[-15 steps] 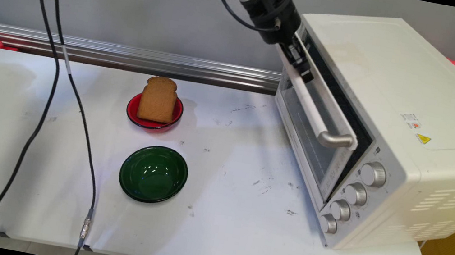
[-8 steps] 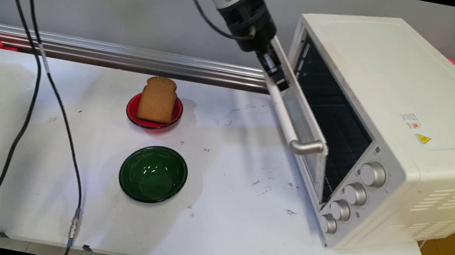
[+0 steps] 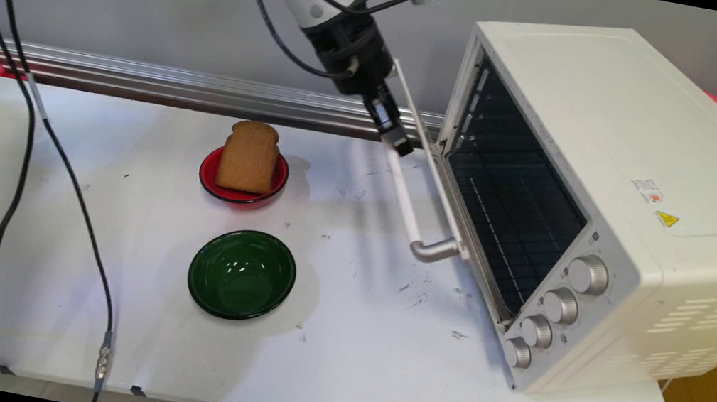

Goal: Open the oven

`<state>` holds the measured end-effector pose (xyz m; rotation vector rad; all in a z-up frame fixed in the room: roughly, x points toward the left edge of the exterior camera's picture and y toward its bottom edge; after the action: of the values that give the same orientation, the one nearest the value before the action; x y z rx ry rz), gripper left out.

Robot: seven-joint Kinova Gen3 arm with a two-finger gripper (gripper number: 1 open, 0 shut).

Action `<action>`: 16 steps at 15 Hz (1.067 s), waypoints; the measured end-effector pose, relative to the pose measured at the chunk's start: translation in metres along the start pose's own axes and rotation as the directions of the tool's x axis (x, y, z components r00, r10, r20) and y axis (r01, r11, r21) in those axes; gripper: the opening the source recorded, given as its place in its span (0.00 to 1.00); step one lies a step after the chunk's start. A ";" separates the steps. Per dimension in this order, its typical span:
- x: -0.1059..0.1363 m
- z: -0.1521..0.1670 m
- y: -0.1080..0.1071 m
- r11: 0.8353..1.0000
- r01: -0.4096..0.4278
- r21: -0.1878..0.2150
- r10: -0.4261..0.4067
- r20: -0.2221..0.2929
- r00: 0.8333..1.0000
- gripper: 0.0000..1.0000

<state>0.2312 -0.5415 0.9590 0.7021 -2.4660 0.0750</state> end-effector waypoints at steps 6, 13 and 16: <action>-0.028 0.000 -0.004 1.000 -0.005 0.002 0.005 0.017 1.000 0.00; -0.052 0.012 -0.009 1.000 -0.026 -0.004 0.026 -0.003 1.000 0.00; -0.062 0.020 -0.010 0.999 -0.031 -0.006 0.031 -0.014 0.999 0.00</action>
<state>0.2700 -0.5251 0.9081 0.6585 -2.4636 0.0837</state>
